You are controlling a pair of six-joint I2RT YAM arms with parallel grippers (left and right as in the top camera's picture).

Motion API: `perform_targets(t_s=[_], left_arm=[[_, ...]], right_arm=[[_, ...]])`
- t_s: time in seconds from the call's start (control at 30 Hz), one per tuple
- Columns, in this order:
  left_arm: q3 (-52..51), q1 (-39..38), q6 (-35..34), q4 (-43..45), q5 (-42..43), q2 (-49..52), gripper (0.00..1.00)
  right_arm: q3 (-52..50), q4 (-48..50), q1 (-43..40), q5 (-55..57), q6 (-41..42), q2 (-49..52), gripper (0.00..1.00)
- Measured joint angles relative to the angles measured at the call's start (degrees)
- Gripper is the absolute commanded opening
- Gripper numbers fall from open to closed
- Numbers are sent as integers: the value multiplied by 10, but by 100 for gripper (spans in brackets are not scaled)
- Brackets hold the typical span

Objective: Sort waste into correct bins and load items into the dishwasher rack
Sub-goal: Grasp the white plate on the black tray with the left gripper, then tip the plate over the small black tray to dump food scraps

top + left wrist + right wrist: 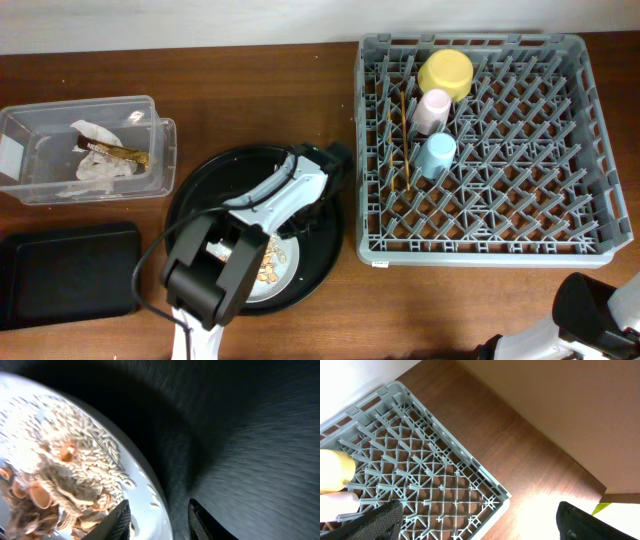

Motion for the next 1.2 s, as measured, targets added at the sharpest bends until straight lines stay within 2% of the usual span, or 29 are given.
perform_targets(t_s=[0.07, 0.1, 0.13, 0.2, 0.33, 0.43, 0.6, 0.67, 0.87, 0.97, 1.07, 1.2], left_arm=[[-5, 0, -3, -3, 0, 13, 28], [-5, 0, -4, -2, 2, 13, 22], [-6, 0, -5, -2, 2, 13, 10], [-6, 0, -7, -2, 3, 13, 1], [-8, 0, -8, -25, 2, 16, 1], [5, 0, -8, -86, 3, 18, 1], [127, 16, -8, -235, -31, 22, 1], [160, 37, -2, -261, -44, 22, 1], [225, 177, 59, -282, -62, 20, 1], [225, 279, 100, -268, -59, -19, 1], [230, 402, 186, -224, 0, -68, 1], [231, 552, 250, -168, 97, -68, 1]], right_arm=[[0, 0, 0, 0, 0, 0, 98], [0, 0, 0, 0, 0, 0, 98], [0, 0, 0, 0, 0, 0, 98], [0, 0, 0, 0, 0, 0, 98], [0, 0, 0, 0, 0, 0, 98], [0, 0, 0, 0, 0, 0, 98], [0, 1, 0, 0, 0, 0, 98], [0, 0, 0, 0, 0, 0, 99], [0, 0, 0, 0, 0, 0, 98], [0, 0, 0, 0, 0, 0, 98], [0, 0, 0, 0, 0, 0, 98], [0, 0, 0, 0, 0, 0, 98]])
